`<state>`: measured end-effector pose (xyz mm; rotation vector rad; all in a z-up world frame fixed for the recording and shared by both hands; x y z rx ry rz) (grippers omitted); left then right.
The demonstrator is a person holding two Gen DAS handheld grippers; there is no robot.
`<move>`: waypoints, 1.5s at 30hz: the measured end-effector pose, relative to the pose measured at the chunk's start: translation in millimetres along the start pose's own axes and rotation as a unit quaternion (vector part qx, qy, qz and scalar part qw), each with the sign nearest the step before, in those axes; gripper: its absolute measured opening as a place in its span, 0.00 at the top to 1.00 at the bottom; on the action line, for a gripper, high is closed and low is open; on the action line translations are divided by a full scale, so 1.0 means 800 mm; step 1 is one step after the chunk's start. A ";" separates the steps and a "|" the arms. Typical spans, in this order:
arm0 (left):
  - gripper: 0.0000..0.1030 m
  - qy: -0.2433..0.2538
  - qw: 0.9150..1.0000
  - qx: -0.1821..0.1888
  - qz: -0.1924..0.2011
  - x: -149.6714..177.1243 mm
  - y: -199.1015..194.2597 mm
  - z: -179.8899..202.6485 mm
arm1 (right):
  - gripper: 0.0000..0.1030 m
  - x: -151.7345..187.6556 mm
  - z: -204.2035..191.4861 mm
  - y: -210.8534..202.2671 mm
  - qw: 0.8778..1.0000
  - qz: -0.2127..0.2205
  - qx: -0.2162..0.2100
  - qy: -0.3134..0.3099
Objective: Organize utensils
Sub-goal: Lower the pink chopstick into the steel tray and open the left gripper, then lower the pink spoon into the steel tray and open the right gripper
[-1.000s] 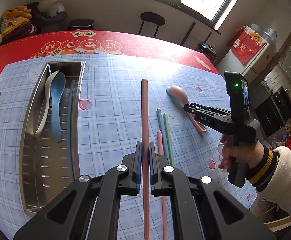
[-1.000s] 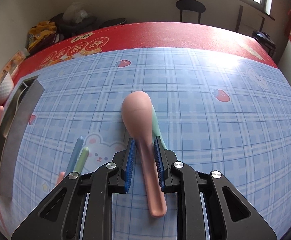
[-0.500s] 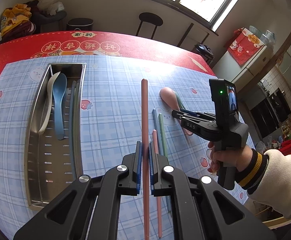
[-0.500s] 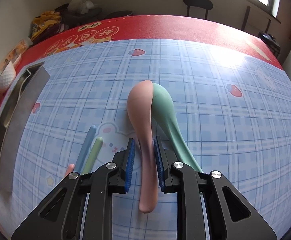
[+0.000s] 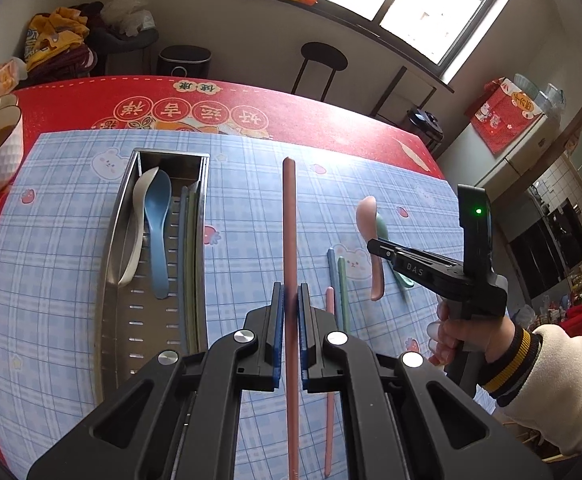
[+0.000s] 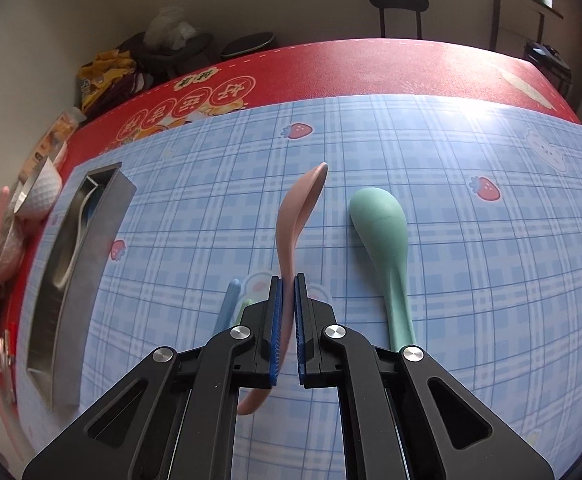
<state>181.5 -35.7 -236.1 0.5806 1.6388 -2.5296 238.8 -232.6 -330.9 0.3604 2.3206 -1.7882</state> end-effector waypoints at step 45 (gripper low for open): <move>0.93 -0.026 0.995 -0.069 -0.073 -0.038 0.092 -0.123 | 0.94 0.070 -0.062 -0.043 0.996 0.022 -0.069 0.048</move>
Point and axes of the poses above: each gripper's, at about its wrist camera, not at the fingertips, and y roughly the way its jaws point, z to its right, x to its underside, the point moved 10 cm from there along y, roughly the way its jaws point, and after that the axes turned 13 degrees about -z, right-handed, at the moved point
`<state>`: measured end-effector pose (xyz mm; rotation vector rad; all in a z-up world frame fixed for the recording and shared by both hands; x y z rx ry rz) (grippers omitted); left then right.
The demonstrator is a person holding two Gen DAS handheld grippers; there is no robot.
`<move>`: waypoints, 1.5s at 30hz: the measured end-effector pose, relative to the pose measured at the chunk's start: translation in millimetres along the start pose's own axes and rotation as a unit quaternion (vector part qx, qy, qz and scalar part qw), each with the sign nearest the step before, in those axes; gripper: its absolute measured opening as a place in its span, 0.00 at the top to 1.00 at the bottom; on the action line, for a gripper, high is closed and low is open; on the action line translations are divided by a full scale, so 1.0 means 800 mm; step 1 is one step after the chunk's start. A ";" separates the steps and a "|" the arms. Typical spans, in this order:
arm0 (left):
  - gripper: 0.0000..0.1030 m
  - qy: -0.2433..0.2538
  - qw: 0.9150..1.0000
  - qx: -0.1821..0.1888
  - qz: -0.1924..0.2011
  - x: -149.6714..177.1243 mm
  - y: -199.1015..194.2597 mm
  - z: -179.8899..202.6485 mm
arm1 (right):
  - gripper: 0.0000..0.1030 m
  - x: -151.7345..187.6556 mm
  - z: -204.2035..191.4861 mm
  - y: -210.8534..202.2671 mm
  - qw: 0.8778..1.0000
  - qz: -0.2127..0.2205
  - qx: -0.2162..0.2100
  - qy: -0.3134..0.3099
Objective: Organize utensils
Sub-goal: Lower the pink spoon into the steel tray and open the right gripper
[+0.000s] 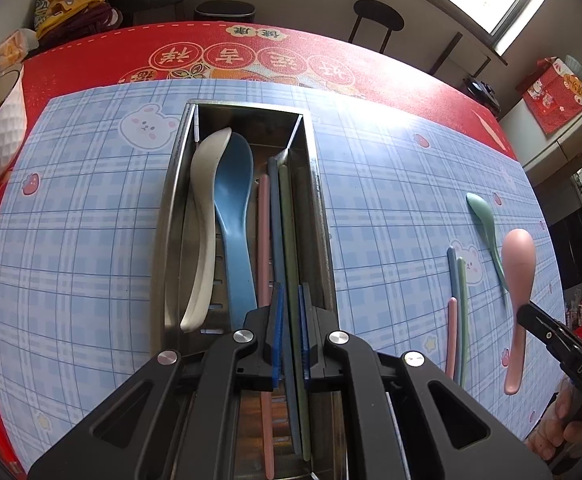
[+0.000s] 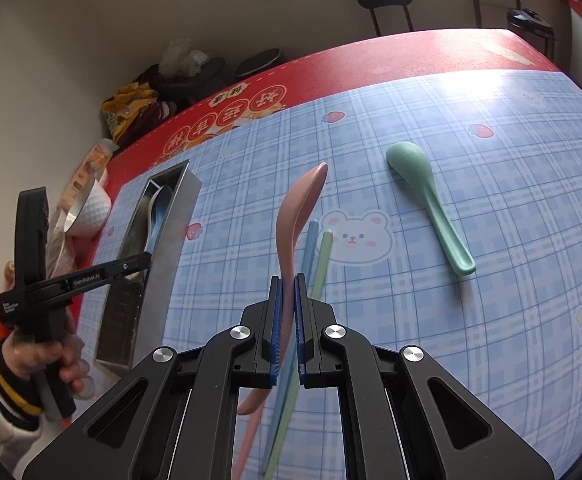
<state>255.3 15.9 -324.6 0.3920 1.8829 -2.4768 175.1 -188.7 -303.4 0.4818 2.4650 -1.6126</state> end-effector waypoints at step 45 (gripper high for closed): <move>0.06 -0.057 0.991 -0.048 0.114 0.064 -0.123 -0.137 | 0.94 -0.086 -0.219 0.194 0.983 -0.118 0.064 -0.123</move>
Point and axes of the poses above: each gripper's, at about its wrist camera, not at the fingertips, and y roughly the way its jaws point, z to its right, x to its underside, the point moved 10 cm from there along y, roughly the way its jaws point, and after that the axes turned 13 degrees about -z, right-handed, at the moved point
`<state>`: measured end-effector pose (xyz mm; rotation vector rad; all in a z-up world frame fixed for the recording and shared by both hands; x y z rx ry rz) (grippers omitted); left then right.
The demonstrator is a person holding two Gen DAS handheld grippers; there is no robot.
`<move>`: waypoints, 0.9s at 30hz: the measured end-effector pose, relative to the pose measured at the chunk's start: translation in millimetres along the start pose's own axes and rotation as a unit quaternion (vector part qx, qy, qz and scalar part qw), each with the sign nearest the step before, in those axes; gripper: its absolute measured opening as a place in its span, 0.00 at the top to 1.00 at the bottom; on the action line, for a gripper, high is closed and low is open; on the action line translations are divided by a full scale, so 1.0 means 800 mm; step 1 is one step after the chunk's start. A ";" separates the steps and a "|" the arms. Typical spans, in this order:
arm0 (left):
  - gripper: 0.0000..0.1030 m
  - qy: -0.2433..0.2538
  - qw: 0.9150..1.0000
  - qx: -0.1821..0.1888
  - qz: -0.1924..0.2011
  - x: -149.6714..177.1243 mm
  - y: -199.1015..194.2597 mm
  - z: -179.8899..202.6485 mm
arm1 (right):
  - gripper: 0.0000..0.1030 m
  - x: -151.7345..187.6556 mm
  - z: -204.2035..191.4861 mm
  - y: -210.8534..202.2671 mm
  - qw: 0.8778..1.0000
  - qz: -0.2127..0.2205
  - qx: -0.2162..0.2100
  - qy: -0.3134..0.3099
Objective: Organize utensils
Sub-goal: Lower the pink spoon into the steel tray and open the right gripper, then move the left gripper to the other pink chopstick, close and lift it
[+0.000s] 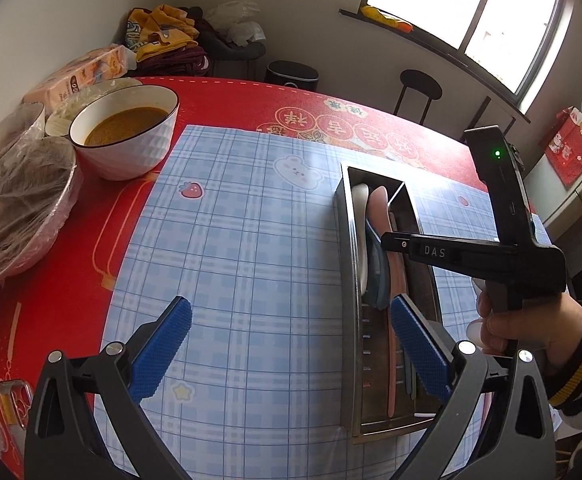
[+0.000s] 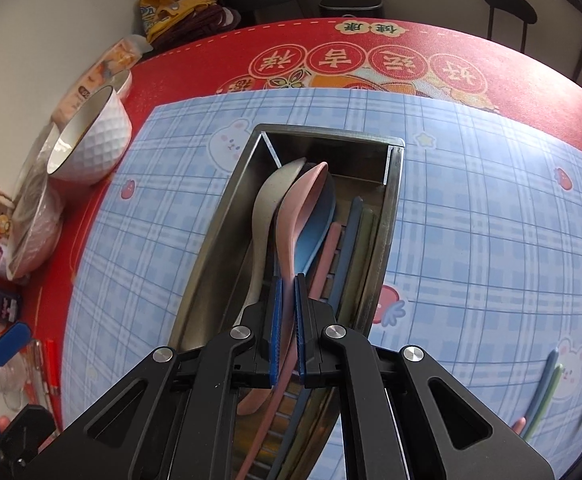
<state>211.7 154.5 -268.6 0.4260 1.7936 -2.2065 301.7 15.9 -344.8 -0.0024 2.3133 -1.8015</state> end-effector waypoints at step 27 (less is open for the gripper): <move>0.06 0.029 0.999 -0.020 0.010 -0.006 -0.017 0.085 | 0.92 0.075 0.115 -0.119 0.992 0.097 -0.037 0.074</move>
Point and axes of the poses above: each gripper's, at about its wrist camera, not at the fingertips, and y roughly the way its jaws point, z to its right, x to its underside, the point moved 10 cm from there along y, roughly the way its jaws point, and after that the axes turned 13 degrees about -z, right-handed, at the moved point
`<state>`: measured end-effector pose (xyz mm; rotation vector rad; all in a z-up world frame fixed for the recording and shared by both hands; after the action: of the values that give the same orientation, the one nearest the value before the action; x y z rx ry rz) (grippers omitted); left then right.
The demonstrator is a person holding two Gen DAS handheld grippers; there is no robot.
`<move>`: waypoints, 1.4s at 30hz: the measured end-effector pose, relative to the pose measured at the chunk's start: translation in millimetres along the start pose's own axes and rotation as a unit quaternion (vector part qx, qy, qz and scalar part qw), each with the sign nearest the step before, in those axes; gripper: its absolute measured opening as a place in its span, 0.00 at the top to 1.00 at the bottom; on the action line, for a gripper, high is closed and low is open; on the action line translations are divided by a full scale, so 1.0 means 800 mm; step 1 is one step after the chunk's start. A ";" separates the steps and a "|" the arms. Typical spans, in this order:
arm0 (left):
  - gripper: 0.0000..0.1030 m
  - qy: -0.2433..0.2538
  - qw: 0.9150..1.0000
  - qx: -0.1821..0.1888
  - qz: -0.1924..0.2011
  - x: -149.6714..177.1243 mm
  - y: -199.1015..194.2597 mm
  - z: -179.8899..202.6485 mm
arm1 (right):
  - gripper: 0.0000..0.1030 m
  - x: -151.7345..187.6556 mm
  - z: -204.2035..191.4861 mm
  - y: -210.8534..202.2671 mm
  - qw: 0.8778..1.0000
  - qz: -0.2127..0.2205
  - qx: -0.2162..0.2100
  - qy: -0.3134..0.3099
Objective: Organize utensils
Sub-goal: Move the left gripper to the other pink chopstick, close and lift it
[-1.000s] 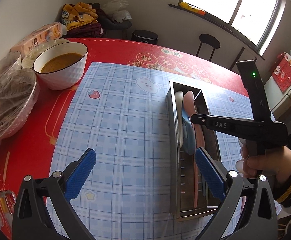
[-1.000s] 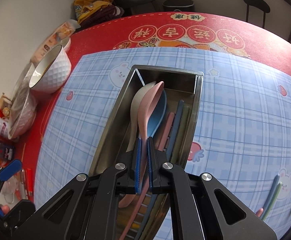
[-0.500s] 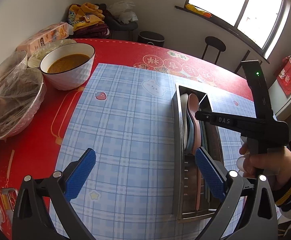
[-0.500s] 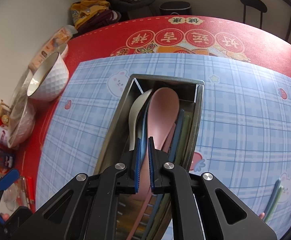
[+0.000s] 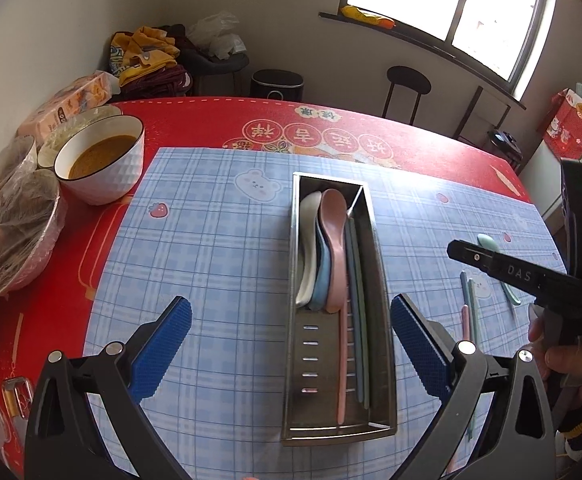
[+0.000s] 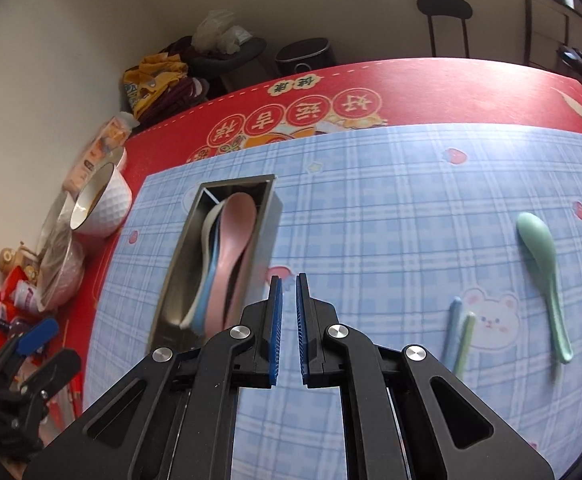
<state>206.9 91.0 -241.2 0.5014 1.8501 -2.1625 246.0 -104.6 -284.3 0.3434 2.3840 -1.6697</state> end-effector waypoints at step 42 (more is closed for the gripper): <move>0.85 0.053 0.991 0.052 -0.108 0.097 0.075 0.194 | 0.92 0.118 0.183 -0.074 0.998 0.023 0.051 0.012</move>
<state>145.8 -69.2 -306.8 0.4636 1.9346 -2.4281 143.3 -255.3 -309.0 0.4351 2.2939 -1.7813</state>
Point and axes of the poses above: each gripper's, at about its wrist camera, not at the fingertips, and y roughly the way its jaws point, z to its right, x to its underside, the point moved 10 cm from there along y, roughly the way its jaws point, and after that the axes turned 13 degrees about -z, right-handed, at the moved point
